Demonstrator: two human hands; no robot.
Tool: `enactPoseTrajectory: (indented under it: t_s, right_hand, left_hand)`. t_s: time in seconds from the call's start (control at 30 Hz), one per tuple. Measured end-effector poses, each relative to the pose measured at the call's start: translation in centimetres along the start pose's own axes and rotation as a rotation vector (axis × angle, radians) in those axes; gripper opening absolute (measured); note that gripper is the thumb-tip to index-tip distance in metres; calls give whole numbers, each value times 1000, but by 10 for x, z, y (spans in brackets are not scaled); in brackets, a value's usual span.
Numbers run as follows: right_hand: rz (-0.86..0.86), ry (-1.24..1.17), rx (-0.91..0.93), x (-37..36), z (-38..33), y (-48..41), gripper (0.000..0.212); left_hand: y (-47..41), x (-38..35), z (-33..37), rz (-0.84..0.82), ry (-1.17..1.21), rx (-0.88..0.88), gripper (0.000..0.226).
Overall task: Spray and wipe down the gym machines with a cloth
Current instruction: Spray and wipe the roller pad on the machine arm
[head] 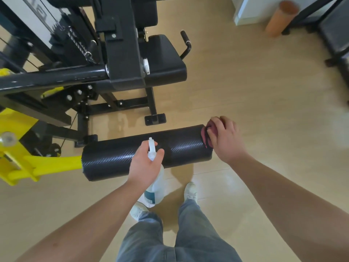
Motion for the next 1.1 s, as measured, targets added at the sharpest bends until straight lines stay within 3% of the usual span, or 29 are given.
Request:
enactPoseTrajectory:
  t_s: [0.17,0.43,0.87,1.1]
  right_hand:
    - [-190,-103,91,-30,-58,-2,47]
    - [-236,158,276,-64,-126,3,50]
    - [-286,350,394,-60,-132,37,55]
    - [-328,336,344,-53,-126,67,76]
  left_hand:
    - [4,7,-6,0,0,4,17]
    - [4,30,-29,50,34,28,17]
    - [9,43,-44,67,106,101,15]
    - [18,40,-51,16,145,148,16]
Point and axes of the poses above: each hand's wrist, its own y-axis away from the middle knuckle, its own x-axis out of the back of the hand, z = x × y, the point moved 10 cm from there along -y, towards the middle knuckle, and after that the axes turned 6 degrees about z, right-handed, at the moved point
